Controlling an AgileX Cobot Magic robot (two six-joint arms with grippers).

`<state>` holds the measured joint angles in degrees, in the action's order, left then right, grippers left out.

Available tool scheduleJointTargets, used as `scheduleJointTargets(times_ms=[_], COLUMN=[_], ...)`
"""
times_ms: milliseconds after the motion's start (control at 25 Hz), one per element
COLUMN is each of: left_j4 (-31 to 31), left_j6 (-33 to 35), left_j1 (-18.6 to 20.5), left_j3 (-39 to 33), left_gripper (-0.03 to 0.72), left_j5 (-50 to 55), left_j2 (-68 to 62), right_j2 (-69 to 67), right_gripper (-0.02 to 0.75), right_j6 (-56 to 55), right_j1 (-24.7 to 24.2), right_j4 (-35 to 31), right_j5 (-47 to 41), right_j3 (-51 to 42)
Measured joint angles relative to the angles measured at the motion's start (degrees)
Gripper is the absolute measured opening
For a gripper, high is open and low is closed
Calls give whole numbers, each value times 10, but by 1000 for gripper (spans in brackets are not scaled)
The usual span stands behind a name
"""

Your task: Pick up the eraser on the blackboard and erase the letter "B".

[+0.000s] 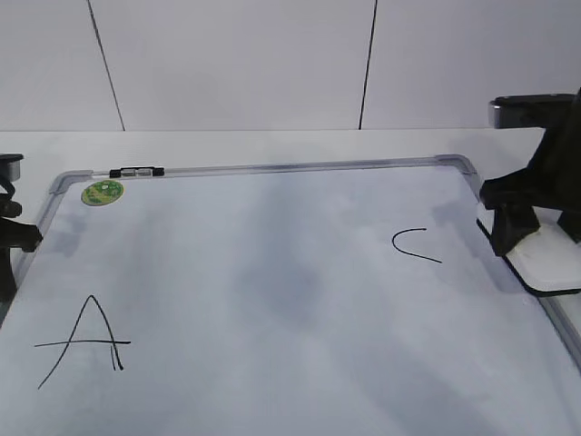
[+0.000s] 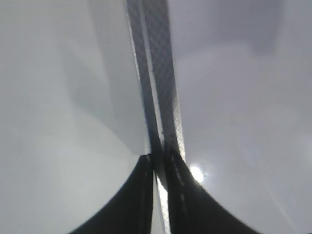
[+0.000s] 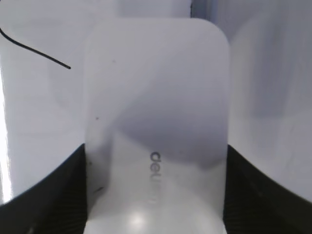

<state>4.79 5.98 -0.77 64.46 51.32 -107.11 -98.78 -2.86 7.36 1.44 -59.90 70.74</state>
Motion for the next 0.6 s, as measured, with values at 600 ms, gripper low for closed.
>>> scheduleJointTargets(times_ms=[600], left_j4=[0], left_j6=[0], left_j1=[0], left_j3=[1], left_gripper=[38], left_j5=[0], left_j2=[0], right_j2=[-52], right_gripper=[505], right_j6=[14], right_j1=[0], right_j4=[-8], right_j5=[45], right_j3=[0])
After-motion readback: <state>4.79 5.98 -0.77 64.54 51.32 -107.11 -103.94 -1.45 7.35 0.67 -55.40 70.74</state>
